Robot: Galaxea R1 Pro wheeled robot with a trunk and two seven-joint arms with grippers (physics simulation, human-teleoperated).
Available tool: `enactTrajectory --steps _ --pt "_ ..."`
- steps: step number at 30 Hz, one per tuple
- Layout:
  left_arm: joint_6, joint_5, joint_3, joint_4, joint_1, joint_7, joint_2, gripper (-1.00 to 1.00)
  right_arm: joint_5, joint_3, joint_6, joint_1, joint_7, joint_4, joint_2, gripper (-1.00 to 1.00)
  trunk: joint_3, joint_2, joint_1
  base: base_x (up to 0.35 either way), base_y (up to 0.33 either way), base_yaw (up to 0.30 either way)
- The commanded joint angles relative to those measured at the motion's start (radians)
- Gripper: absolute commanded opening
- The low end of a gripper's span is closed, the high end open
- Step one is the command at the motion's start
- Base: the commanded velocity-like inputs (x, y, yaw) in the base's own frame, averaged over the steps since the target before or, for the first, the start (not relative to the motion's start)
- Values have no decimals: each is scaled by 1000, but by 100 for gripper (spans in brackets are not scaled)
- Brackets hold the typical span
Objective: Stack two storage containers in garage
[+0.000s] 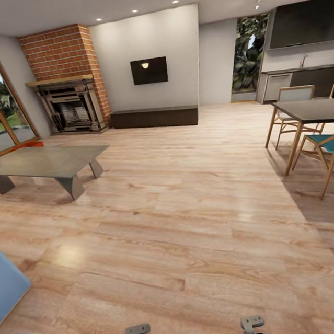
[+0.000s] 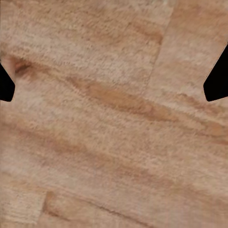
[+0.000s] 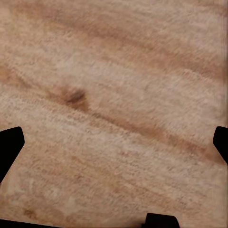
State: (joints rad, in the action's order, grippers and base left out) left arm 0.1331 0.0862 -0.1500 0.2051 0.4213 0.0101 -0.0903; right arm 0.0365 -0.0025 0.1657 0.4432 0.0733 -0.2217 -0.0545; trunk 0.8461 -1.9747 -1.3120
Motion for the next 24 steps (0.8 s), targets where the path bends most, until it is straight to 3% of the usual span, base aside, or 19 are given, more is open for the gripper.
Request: enactTrajectory --steps 1,8,24 --pt "3 10 -8 -1 1 0 0 100 4 -1 6 0 3 -2 -1 100 1 0 0 343 -76 0" --pt "5 10 -8 -2 1 -2 0 100 3 -1 6 0 1 -1 -2 100 1 0 0 343 -76 19" --pt "5 11 -8 -3 1 -2 0 100 3 -2 5 0 2 -2 3 100 10 0 0 343 -76 120"
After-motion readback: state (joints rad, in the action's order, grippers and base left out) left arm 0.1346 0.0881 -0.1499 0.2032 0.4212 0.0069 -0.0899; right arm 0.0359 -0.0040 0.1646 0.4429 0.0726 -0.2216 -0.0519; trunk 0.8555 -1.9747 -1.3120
